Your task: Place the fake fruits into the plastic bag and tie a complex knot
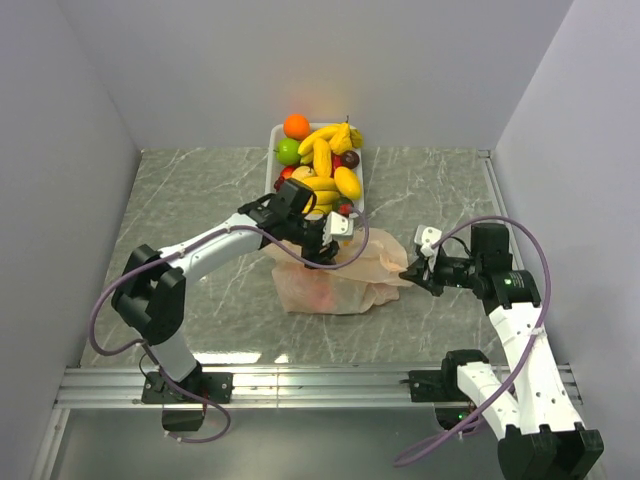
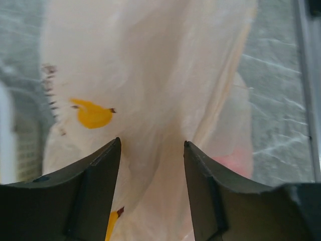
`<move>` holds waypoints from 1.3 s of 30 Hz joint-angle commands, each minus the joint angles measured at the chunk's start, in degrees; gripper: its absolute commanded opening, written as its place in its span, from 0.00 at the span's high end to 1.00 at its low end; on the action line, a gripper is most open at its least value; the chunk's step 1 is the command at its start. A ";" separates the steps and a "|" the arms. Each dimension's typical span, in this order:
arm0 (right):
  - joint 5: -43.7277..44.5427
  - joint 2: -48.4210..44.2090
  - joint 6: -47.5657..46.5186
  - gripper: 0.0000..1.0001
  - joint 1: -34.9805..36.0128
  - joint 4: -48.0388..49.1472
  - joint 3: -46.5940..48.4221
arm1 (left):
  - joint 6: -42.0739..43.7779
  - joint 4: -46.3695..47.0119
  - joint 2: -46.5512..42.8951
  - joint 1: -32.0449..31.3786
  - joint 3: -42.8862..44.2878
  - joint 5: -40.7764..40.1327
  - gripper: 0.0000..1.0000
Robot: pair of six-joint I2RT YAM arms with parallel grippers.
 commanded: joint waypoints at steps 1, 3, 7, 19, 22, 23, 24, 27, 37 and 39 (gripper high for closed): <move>-0.55 0.75 11.74 1.00 0.40 8.99 1.80 | 4.38 -4.45 0.45 -0.61 -0.14 7.00 0.43; 0.16 1.46 17.46 1.00 0.40 13.55 2.24 | 5.52 -4.80 0.19 -0.61 -1.02 7.89 0.41; 1.13 4.26 26.62 1.00 0.49 20.16 2.42 | 6.84 -4.09 -1.21 -0.61 -4.53 10.08 0.28; -6.59 9.64 59.14 0.82 0.48 39.23 6.46 | 8.24 -1.54 -0.95 -0.61 -7.44 9.03 0.64; -7.57 8.85 57.33 0.33 0.22 39.17 6.46 | 6.77 -2.69 -0.60 -0.09 -5.69 9.73 0.78; -6.18 8.50 54.44 0.18 0.13 36.37 6.90 | 6.32 -3.21 -0.51 0.35 -5.16 11.48 0.76; -5.65 8.06 49.54 0.07 -0.30 32.77 6.90 | 5.28 -2.96 -0.34 1.23 -4.63 12.02 0.73; -6.78 5.95 41.09 0.02 -1.71 26.95 5.85 | 1.05 -2.78 -0.25 2.37 -2.70 13.16 0.58; -8.54 3.48 39.20 0.86 -2.06 31.15 1.36 | -10.10 -0.58 -5.95 2.64 0.20 8.87 0.29; -8.63 3.83 41.47 0.96 -2.06 32.91 2.06 | -11.95 0.99 -8.75 2.55 0.56 6.67 0.26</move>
